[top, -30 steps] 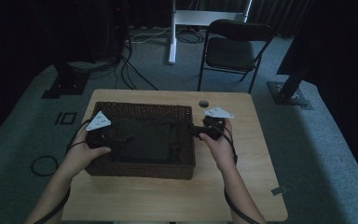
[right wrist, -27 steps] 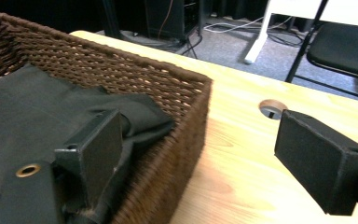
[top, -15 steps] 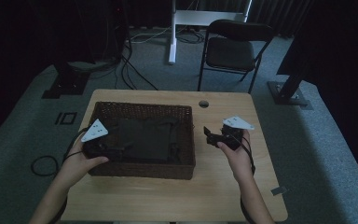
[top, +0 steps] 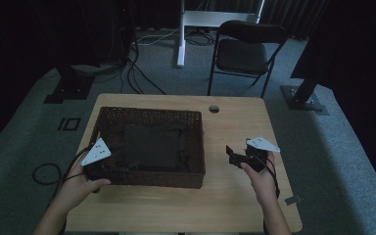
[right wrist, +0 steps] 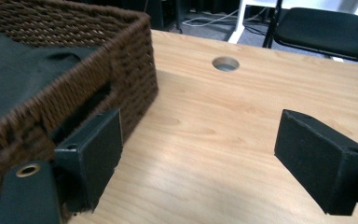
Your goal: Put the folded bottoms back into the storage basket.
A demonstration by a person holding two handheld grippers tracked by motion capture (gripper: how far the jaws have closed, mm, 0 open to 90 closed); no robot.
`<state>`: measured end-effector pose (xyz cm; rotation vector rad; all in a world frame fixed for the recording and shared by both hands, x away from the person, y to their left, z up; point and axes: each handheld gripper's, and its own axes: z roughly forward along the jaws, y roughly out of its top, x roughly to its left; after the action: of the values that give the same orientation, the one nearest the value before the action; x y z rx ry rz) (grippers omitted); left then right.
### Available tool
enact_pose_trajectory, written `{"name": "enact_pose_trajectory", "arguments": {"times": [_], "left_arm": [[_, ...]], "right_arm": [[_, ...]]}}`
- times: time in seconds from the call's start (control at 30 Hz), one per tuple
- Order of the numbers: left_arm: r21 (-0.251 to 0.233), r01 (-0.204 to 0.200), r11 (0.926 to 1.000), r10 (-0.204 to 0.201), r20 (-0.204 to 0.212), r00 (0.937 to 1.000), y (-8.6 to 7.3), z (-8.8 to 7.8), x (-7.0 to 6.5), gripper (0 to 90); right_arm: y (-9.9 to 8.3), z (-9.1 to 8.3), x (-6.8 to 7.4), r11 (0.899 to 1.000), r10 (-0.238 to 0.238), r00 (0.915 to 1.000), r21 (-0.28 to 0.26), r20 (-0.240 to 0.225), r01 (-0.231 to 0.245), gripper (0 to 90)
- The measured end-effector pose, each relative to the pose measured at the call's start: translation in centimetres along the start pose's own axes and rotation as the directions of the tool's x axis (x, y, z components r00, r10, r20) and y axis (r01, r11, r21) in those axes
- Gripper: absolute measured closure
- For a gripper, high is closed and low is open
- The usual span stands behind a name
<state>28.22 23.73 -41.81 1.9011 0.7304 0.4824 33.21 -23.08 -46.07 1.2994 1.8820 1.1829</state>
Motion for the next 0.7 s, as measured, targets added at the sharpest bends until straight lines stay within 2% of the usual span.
{"name": "enact_pose_trajectory", "arguments": {"times": [0.1,0.3,0.57,0.7], "left_arm": [[-0.017,-0.014,0.9998,0.014,-0.009,0.9999,-0.3,-0.7,-0.5,15.8],[-0.029,-0.012,0.9995,0.012,0.011,0.9999,-1.0,-1.1,-1.3,15.8],[-0.017,-0.017,0.9997,0.017,0.034,0.9993,-2.4,-1.6,-2.5,15.7],[0.011,-0.016,0.9998,0.016,0.032,0.9994,-3.3,-1.8,-3.2,15.8]], "right_arm": [[-0.9,-0.4,-0.5,1.0,0.013,0.9998,0.0,0.013,-0.013,14.8],[-3.0,-0.8,-1.2,0.999,0.032,0.9992,0.022,0.022,-0.032,14.8],[-4.8,-1.4,-1.9,0.998,0.059,0.9972,0.024,0.045,-0.06,14.9],[-5.6,-1.6,-2.2,0.997,0.071,0.9961,0.03,0.052,-0.073,14.9]]}}
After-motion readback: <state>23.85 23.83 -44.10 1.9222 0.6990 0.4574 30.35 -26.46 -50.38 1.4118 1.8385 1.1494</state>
